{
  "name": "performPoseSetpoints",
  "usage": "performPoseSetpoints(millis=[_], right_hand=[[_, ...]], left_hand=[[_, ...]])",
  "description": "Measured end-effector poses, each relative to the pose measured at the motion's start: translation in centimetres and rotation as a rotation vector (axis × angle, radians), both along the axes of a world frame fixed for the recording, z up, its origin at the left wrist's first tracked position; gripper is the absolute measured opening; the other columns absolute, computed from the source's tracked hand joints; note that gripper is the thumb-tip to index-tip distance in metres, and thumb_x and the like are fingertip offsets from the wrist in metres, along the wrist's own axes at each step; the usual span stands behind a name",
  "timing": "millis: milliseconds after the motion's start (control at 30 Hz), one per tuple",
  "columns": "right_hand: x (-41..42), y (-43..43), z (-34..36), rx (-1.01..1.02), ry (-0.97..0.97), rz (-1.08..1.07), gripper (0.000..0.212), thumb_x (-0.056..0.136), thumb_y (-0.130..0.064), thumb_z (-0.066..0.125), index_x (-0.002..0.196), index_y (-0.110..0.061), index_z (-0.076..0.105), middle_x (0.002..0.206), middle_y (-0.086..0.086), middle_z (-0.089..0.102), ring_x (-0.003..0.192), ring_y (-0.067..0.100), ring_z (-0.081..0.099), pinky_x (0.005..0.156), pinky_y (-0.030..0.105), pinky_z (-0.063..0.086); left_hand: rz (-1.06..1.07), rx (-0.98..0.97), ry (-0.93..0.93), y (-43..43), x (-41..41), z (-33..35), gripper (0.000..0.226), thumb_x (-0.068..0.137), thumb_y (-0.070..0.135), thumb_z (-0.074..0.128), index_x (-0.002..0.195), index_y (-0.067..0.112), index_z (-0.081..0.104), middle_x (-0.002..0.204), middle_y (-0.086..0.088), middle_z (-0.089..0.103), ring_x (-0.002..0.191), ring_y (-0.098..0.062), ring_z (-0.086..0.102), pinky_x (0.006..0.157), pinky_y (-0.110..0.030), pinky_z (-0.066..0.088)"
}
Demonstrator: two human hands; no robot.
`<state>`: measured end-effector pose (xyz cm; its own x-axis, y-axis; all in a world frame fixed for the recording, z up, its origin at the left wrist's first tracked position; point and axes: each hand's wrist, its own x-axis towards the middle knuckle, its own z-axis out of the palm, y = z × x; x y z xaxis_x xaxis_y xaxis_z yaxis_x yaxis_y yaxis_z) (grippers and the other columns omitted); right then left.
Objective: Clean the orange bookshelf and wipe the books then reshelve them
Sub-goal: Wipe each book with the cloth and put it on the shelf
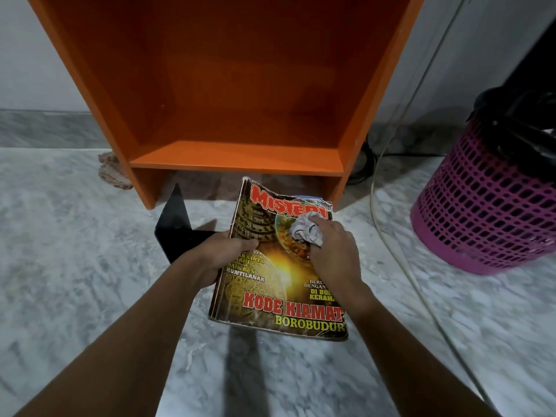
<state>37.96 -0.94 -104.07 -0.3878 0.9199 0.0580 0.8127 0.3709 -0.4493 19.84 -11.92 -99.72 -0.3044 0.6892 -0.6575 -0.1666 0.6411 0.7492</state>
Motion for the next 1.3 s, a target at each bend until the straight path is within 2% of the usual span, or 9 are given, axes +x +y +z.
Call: performPoseSetpoints(millis=[100, 233, 367, 433, 700, 867, 967, 1167, 1300], right_hand=[[0.7, 0.9, 1.0, -0.126, 0.181, 0.015, 0.062, 0.085, 0.002, 0.053, 0.138, -0.03, 0.053, 0.128, 0.008, 0.06, 0.111, 0.026, 0.056, 0.09, 0.035, 0.049], [1.5, 1.4, 5.0, -0.2, 0.392, 0.076, 0.058, 0.084, 0.009, 0.051, 0.134, -0.021, 0.059, 0.119, 0.004, 0.066, 0.1, 0.011, 0.059, 0.077, 0.015, 0.044], [0.9, 1.7, 10.1, -0.158, 0.432, 0.161, 0.061, 0.085, 0.007, 0.052, 0.137, -0.025, 0.055, 0.12, 0.003, 0.064, 0.101, 0.021, 0.063, 0.082, 0.03, 0.053], [0.3, 1.8, 12.9, -0.143, 0.426, 0.209, 0.061, 0.086, 0.006, 0.051, 0.138, -0.025, 0.055, 0.117, 0.004, 0.065, 0.098, 0.027, 0.064, 0.083, 0.038, 0.056], [-2.8, 0.8, 26.0, 0.005, 0.548, 0.348, 0.059, 0.084, 0.003, 0.055, 0.134, -0.029, 0.058, 0.119, 0.0, 0.064, 0.102, 0.015, 0.062, 0.084, 0.026, 0.053], [-6.1, 0.3, 35.9, 0.147, 0.602, 0.431, 0.059, 0.087, 0.0, 0.059, 0.136, -0.032, 0.054, 0.111, -0.003, 0.066, 0.074, 0.02, 0.063, 0.052, 0.027, 0.044], [-8.1, 0.3, 41.0, 0.261, 0.602, 0.481, 0.056, 0.086, 0.001, 0.057, 0.134, -0.028, 0.056, 0.11, -0.003, 0.066, 0.078, 0.01, 0.061, 0.058, 0.02, 0.044], [-10.7, 1.7, 46.0, 0.335, 0.514, 0.515, 0.058, 0.084, 0.002, 0.056, 0.132, -0.031, 0.058, 0.11, -0.003, 0.068, 0.083, 0.014, 0.066, 0.073, 0.039, 0.056], [-12.4, 3.3, 47.3, 0.349, 0.439, 0.518, 0.053, 0.088, 0.0, 0.059, 0.129, -0.033, 0.059, 0.104, -0.006, 0.067, 0.075, 0.005, 0.063, 0.059, 0.025, 0.049]], left_hand=[[-0.008, 0.096, 0.106, -0.2, 0.5, 0.6, 0.008, 0.096, 0.015, 0.061, 0.094, 0.023, 0.059, 0.094, 0.003, 0.067, 0.08, -0.008, 0.061, 0.066, -0.022, 0.046], [-0.02, 0.151, 0.245, -0.3, 1.2, 3.1, 0.015, 0.096, 0.02, 0.061, 0.11, 0.02, 0.065, 0.108, 0.001, 0.07, 0.098, -0.015, 0.064, 0.092, -0.032, 0.05], [-0.06, 0.254, 0.364, -0.6, 1.5, 7.2, 0.016, 0.097, 0.024, 0.059, 0.111, 0.021, 0.067, 0.103, 0.003, 0.07, 0.088, -0.009, 0.065, 0.069, -0.022, 0.045], [-0.081, 0.299, 0.417, -0.9, 1.4, 9.7, 0.014, 0.097, 0.024, 0.059, 0.108, 0.022, 0.068, 0.103, 0.004, 0.071, 0.092, -0.011, 0.065, 0.068, -0.021, 0.044], [-0.088, 0.478, 0.608, -4.2, -1.7, 22.6, 0.015, 0.098, 0.027, 0.058, 0.108, 0.024, 0.069, 0.101, 0.003, 0.073, 0.095, -0.018, 0.067, 0.079, -0.032, 0.051], [0.122, 0.68, 0.701, -5.9, -4.6, 31.3, 0.013, 0.097, 0.023, 0.058, 0.103, 0.021, 0.069, 0.093, -0.002, 0.074, 0.087, -0.022, 0.07, 0.076, -0.038, 0.055], [0.35, 0.813, 0.755, -6.3, -6.7, 35.7, 0.011, 0.097, 0.023, 0.059, 0.102, 0.024, 0.068, 0.09, 0.001, 0.071, 0.081, -0.02, 0.068, 0.07, -0.036, 0.056], [0.675, 0.949, 0.953, -3.4, -10.1, 39.4, 0.012, 0.101, 0.021, 0.05, 0.102, 0.015, 0.061, 0.083, -0.001, 0.064, 0.067, -0.019, 0.059, 0.054, -0.03, 0.048], [0.785, 0.967, 1.041, 0.5, -12.5, 38.2, 0.014, 0.102, 0.016, 0.048, 0.108, 0.014, 0.06, 0.08, 0.003, 0.059, 0.063, -0.014, 0.053, 0.049, -0.021, 0.038]])
